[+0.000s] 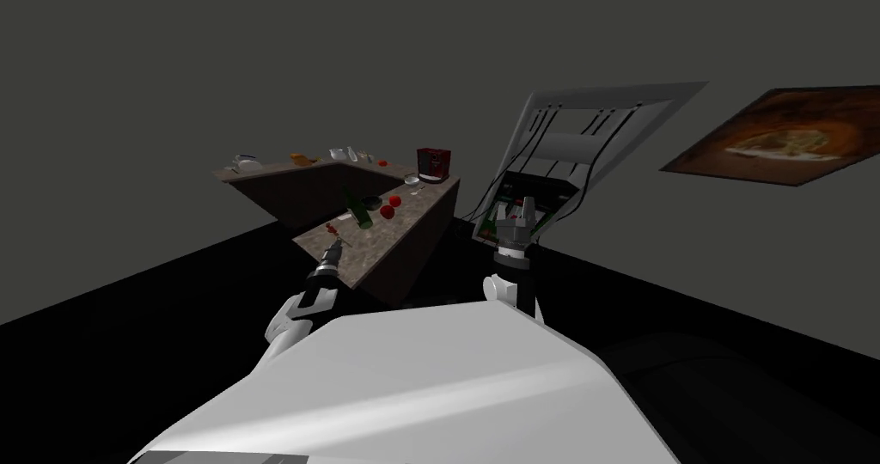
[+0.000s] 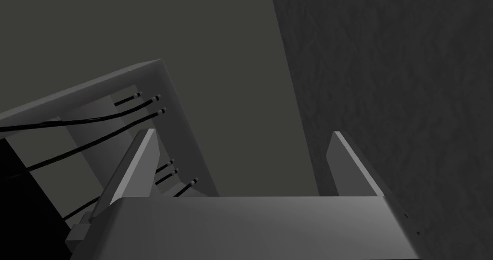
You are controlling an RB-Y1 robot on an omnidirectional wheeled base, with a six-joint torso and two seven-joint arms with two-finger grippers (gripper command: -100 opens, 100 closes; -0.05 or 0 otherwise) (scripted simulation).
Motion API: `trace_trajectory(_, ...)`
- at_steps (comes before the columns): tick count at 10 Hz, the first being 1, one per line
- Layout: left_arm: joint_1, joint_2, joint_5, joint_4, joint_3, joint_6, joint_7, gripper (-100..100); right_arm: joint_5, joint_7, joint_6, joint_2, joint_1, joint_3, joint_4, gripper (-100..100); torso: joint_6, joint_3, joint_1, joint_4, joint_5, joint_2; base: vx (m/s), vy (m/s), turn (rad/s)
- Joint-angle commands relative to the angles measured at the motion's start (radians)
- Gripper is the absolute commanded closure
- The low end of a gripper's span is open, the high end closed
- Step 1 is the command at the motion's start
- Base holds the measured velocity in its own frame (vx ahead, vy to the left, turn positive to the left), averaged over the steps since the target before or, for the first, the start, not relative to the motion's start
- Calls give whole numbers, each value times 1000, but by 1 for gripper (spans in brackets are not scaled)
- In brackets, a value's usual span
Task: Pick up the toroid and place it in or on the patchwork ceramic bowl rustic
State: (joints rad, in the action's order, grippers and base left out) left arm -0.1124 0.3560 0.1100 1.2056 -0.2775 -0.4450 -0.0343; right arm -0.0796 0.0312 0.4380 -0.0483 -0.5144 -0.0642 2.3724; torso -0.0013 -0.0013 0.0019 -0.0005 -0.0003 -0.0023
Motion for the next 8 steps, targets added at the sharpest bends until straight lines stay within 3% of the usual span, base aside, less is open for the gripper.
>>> trace_trajectory(1, -22, -16, 8, 48, 27, 11, 0, 100, 0, 0, 0, 0, 0, 0, 0, 0, 0, 0, 0, 0, 0, 0, 53, 22, 206)
trace_trajectory(4, -66, -48, 24, 128, 79, 23, -3, 100, 0, 0, 0, 0, 0, 0, 0, 0, 0, -1, 0, 0, 0, -2, 75, 25, 200)
trace_trajectory(6, -64, -47, 24, 125, 76, 21, -4, 100, 0, 0, 0, 0, 0, 0, 0, 0, 1, 0, 0, 0, 0, 0, 23, 2, 50)
trace_trajectory(7, -66, -47, 24, 129, 76, 22, -4, 0, 0, 0, 0, 0, 0, 0, 0, 0, 1, 1, -1, 0, 0, 2, 0, 0, 0)
trace_trajectory(8, -50, -83, 1, 133, 47, -7, -27, 100, 0, 0, 0, 0, 0, 0, 0, 0, 1, 1, -1, 1, 0, 2, -123, -43, 123)
